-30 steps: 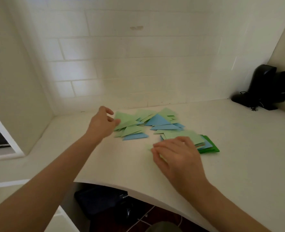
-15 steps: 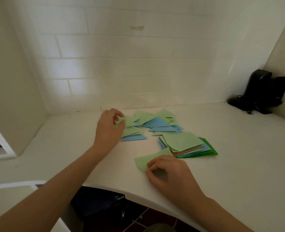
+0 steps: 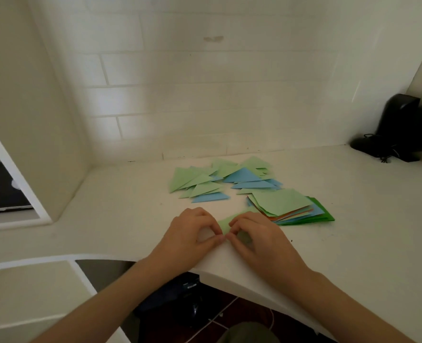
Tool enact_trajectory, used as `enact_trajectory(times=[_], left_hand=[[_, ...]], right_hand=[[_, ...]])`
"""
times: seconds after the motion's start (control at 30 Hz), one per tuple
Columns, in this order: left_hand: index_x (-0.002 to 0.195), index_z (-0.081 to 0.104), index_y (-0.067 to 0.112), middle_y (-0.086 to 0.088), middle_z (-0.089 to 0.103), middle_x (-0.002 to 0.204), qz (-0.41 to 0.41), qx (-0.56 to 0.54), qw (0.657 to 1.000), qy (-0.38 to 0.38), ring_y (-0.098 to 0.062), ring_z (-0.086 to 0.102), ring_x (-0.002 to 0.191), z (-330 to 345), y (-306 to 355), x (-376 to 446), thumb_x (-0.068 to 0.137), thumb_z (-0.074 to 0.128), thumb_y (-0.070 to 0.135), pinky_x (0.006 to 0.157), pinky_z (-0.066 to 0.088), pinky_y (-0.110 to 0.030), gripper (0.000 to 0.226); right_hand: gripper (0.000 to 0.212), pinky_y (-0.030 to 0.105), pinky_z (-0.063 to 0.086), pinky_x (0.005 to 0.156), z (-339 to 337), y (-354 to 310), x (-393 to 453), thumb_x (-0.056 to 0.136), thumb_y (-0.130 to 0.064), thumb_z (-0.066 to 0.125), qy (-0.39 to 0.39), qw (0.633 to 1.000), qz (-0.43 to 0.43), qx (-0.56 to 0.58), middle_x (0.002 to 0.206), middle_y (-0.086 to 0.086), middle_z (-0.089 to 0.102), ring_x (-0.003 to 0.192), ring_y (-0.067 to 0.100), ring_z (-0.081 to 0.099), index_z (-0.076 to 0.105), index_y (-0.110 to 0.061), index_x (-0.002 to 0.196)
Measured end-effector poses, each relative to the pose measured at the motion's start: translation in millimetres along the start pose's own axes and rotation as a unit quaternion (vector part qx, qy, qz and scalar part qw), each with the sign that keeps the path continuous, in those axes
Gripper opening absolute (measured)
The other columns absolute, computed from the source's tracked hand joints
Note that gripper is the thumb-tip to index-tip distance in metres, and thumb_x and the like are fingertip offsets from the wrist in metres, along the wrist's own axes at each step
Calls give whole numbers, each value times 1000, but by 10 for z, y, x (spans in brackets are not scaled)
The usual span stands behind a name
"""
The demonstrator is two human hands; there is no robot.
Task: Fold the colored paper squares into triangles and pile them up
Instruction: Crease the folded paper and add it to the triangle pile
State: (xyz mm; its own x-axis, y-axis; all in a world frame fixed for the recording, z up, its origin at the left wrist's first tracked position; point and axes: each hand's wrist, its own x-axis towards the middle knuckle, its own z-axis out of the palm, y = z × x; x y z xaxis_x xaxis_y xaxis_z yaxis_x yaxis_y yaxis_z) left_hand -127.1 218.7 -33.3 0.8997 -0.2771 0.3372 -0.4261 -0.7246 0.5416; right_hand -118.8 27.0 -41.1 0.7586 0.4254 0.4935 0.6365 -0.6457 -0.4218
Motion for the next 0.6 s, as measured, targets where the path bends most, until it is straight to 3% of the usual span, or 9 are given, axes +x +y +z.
enact_trajectory(times=[0.1, 0.23, 0.37, 0.47, 0.6], left_hand=[[80, 61, 41, 17, 54, 97, -38, 17, 999, 17, -4, 45, 99, 60, 20, 3, 83, 64, 45, 90, 34, -31, 6], [84, 59, 38, 15, 52, 102, -73, 30, 997, 12, -5, 40, 103, 80, 29, 49, 86, 59, 46, 84, 24, -29, 9], [86, 57, 34, 14, 50, 100, -77, 64, 995, 2, -8, 38, 99, 124, 13, 130, 88, 55, 49, 81, 25, -29, 15], [82, 54, 35, 15, 48, 95, -81, 93, 992, 6, -8, 38, 96, 164, -4, 162, 85, 56, 54, 80, 26, -29, 19], [78, 55, 38, 14, 51, 94, -119, 60, 991, -11, -9, 44, 98, 114, 5, 226, 81, 64, 49, 84, 30, -31, 14]], right_hand=[[24, 28, 47, 80, 19, 22, -4, 86, -40, 51, 1, 1000, 24, 16, 89, -10, 59, 89, 7, 54, 62, -19, 80], [32, 16, 40, 86, 23, 45, -26, 83, -50, 49, 5, 998, 58, 13, 95, -11, 57, 94, 4, 53, 62, -21, 77], [20, 13, 33, 84, 64, 52, 8, 84, -33, 65, 38, 995, 88, -15, 93, -6, 55, 93, 9, 51, 58, -18, 72], [20, 14, 34, 82, 85, 24, 18, 82, -31, 68, 43, 994, 98, -28, 90, -5, 53, 91, 9, 50, 56, -19, 72], [20, 16, 35, 82, 79, 45, 51, 76, -27, 75, 36, 989, 137, 35, 92, -7, 50, 91, 8, 48, 58, -21, 83]])
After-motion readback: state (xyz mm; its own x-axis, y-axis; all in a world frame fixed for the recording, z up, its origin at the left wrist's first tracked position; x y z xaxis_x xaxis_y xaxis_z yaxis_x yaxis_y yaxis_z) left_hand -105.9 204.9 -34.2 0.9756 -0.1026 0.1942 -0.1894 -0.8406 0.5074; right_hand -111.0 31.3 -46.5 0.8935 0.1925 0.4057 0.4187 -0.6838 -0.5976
